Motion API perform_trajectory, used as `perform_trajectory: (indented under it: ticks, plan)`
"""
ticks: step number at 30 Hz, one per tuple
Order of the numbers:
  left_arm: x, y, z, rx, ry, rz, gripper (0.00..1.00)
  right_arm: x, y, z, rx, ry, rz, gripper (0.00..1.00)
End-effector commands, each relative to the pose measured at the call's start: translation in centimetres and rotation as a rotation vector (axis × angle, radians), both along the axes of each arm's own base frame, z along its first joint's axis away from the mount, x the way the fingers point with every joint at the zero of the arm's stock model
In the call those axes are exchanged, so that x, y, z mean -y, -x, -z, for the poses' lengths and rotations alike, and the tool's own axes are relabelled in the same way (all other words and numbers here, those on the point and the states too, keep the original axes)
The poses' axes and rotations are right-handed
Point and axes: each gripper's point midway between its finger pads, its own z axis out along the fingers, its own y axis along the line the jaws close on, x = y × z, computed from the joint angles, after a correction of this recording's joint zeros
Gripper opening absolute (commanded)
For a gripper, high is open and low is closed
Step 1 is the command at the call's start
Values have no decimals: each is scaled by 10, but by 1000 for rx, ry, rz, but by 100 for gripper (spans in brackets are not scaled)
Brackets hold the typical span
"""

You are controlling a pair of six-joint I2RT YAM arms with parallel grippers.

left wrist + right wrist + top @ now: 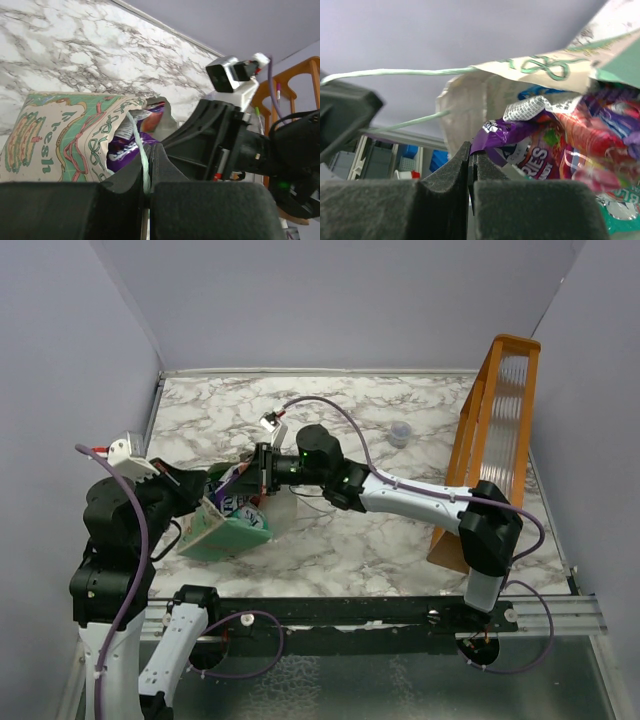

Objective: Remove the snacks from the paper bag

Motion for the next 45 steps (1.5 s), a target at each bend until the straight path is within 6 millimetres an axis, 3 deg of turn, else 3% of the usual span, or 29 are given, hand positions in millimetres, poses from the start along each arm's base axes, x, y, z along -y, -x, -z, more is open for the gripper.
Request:
perform_trajectory:
  ticks: [1,11,16,21,24,28,31,34,37,40,42,45]
  plan:
    - [-16,7,-13,33,-2,-93,0,12,21,-60,61,-157,-85,1]
    - [-20,10,-11,27,2,-118,0,16,32,-92,158,-231,-154,1]
    - [-22,11,-9,18,0,-130,0,30,31,-135,327,-268,-113,1]
    - [-24,11,-8,13,-5,-138,0,63,25,-177,587,-273,20,1]
    - [-25,11,-7,12,-12,-145,0,94,13,-196,719,-254,176,1]
    - [-27,11,-8,16,-23,-153,0,143,-9,-200,841,-183,419,1]
    - [-29,11,-8,16,-31,-156,0,176,-32,-172,886,-43,591,1]
    - [-30,11,-7,14,-40,-159,0,202,-53,-121,882,153,700,1]
    - [-31,11,-6,11,-46,-163,0,217,-68,-58,841,364,735,1]
    - [-31,10,-6,8,-52,-162,0,230,-81,-8,795,547,775,1]
    - [-32,10,-6,6,-61,-165,0,240,-92,17,770,662,831,1]
    - [-38,11,-8,1,-88,-186,0,239,-105,44,777,784,848,1]
